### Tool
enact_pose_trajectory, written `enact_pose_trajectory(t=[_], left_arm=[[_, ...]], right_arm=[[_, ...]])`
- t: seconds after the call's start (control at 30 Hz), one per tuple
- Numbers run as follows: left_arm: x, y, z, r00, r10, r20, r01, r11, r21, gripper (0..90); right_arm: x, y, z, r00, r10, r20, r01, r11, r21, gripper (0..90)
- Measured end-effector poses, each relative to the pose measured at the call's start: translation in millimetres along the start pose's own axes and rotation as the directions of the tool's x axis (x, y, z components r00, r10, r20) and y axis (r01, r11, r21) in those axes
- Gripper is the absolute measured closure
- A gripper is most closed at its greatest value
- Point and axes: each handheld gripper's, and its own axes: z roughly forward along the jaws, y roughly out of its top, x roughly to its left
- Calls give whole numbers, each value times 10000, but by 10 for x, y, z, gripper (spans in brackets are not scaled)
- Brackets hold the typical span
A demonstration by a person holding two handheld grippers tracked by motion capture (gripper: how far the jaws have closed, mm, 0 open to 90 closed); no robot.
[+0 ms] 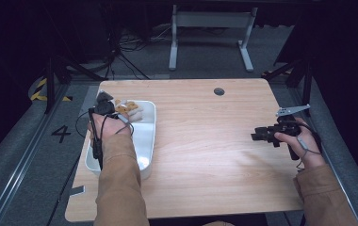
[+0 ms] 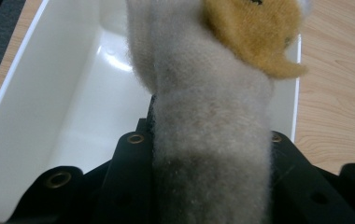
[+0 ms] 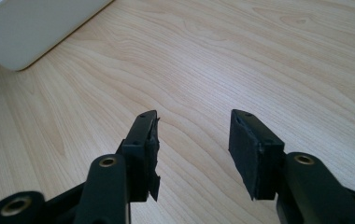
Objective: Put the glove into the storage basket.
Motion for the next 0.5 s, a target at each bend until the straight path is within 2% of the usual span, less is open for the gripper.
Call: enact_pose_trajectory(t=[0.13, 0.23, 0.3, 0.33, 0.47, 0.5], left_arm=[[-7, -28, 5, 9999, 42, 142, -41, 9999, -112, 704], [-15, -47, 34, 9999, 89, 101, -88, 9999, -56, 703], [-5, -60, 61, 9999, -83, 103, 84, 9999, -55, 703], [13, -61, 72, 9999, -3, 103, 4, 10000, -49, 703], [44, -101, 151, 9997, -200, 152, 199, 9998, 76, 703], [59, -113, 176, 9999, -103, 130, 102, 9999, 114, 703]], right_arm=[[-6, -8, 23, 10000, -16, 32, 16, 10000, 80, 538], [8, -5, 40, 10000, -56, -13, 56, 9999, 120, 538], [10, -5, 42, 10000, -67, -34, 68, 9999, 122, 538], [5, -6, 42, 10000, -34, -69, 35, 9999, 125, 538], [-25, -19, 42, 9999, 77, -67, -77, 9999, 119, 539], [-34, -24, 39, 9999, 111, -52, -111, 9999, 109, 540]])
